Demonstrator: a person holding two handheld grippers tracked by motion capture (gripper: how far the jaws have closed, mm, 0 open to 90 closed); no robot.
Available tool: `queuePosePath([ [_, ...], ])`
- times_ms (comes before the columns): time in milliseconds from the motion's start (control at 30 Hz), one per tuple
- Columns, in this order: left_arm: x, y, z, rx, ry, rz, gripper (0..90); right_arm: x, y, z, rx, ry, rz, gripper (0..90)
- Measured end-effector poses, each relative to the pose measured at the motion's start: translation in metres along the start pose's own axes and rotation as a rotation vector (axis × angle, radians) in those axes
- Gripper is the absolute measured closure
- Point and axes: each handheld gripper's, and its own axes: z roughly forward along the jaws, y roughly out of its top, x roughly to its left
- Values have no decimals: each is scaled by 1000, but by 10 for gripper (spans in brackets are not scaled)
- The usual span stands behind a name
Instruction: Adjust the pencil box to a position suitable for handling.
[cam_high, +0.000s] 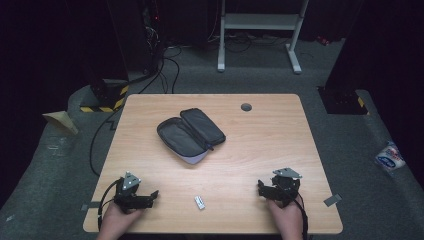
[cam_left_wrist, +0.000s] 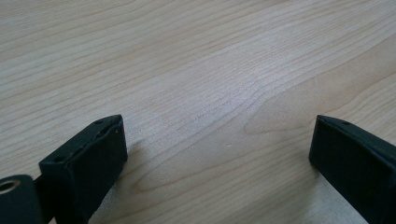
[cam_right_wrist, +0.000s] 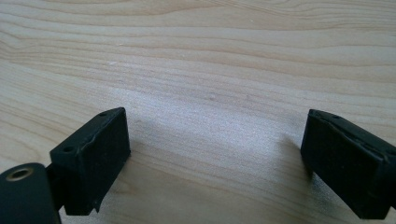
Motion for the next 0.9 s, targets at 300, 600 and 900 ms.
queuePosePath([
  [300,0,0,0,1,0,1,46,0,0,0,-1,0,-1,79],
  [600,0,0,0,0,-1,0,45,0,0,0,-1,0,-2,79],
  [900,0,0,0,-2,10,-10,47,0,0,0,-1,0,-4,79],
])
